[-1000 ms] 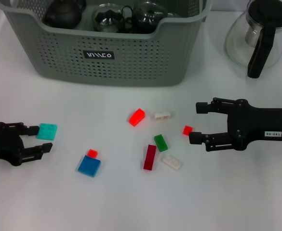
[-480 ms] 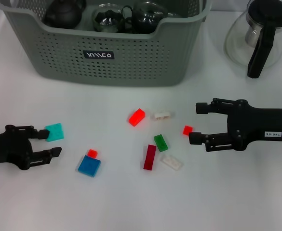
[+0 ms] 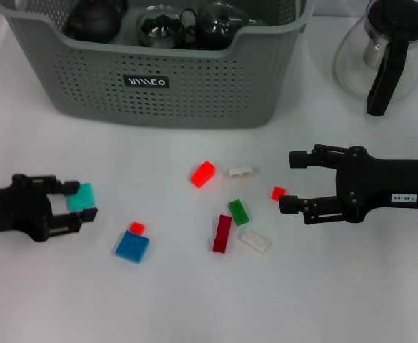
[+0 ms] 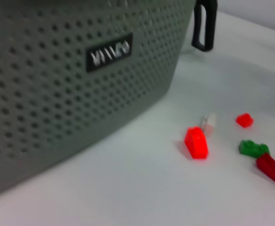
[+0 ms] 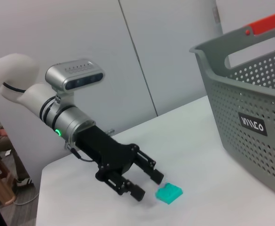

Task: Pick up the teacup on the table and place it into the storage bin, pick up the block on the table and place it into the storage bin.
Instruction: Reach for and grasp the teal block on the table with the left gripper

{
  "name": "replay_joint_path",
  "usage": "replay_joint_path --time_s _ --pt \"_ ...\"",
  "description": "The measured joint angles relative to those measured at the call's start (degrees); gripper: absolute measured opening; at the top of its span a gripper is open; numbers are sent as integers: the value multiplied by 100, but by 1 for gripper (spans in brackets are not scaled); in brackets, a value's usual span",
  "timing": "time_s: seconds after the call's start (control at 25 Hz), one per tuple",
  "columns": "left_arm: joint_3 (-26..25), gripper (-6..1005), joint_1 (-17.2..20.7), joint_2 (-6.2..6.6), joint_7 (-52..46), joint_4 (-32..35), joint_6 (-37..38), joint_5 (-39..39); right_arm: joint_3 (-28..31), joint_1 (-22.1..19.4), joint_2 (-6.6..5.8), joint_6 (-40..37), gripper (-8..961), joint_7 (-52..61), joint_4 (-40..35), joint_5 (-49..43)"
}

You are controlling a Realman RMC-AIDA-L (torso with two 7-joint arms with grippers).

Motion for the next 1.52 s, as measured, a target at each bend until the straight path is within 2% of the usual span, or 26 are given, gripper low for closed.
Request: replay_joint_path --time_s 0.44,0.88,1.52 --pt "97 601 -169 0 250 -95 -575 -99 6 -11 4 3 956 -12 0 0" --pt "134 601 -282 3 172 -246 -824 241 15 -37 -1 3 956 -28 0 0" --pt "134 600 -156 1 50 -240 -700 259 15 -51 -9 3 956 -15 0 0"
